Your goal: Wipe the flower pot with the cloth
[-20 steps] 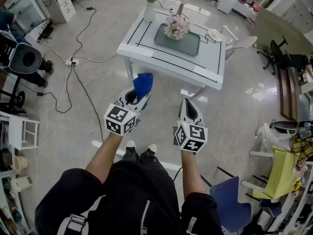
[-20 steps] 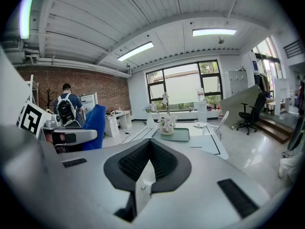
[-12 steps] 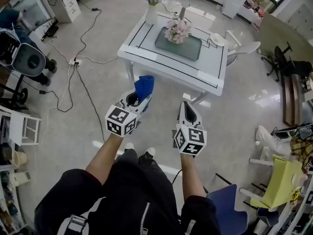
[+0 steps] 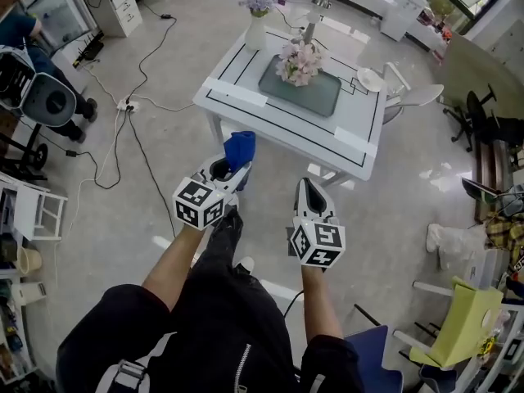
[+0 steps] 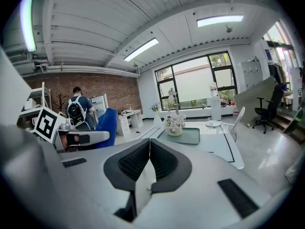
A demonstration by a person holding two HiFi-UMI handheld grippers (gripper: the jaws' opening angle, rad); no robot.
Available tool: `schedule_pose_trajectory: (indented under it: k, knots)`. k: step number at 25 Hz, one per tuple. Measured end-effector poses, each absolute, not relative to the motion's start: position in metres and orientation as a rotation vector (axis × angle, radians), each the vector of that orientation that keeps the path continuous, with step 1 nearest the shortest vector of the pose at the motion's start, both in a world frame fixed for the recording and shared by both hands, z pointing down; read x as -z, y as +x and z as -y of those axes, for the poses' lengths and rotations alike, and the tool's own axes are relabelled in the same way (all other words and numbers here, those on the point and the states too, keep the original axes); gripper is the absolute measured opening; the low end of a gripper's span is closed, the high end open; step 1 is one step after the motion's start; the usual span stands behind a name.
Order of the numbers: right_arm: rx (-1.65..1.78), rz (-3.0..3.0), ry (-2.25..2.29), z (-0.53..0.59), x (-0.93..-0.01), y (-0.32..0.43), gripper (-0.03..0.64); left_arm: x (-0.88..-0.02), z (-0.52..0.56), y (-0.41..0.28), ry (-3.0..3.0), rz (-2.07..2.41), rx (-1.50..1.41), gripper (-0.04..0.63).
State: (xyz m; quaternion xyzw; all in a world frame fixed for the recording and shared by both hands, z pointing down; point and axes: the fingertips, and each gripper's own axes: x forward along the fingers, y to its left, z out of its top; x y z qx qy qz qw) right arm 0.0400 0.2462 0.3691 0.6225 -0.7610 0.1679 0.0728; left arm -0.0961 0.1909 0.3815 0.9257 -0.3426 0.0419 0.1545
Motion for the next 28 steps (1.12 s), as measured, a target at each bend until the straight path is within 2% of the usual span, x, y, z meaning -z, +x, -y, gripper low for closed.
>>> schedule_pose_trajectory:
  k: [12,20,28]
  knots:
    - [-0.553,2.247,1.816,-0.094,-0.389,0.038,0.009,-0.421,-0.028,-0.088,2.604,0.933,-0.155,0.124]
    - [-0.632,2.169,1.822,0.014,-0.407,0.027,0.009,-0.469,0.097,-0.083,2.605,0.817,-0.334,0.124]
    - [-0.66,2.142,1.814,0.071,-0.426,0.033,0.009,-0.513,0.18,-0.055,2.584,0.759,-0.427,0.123]
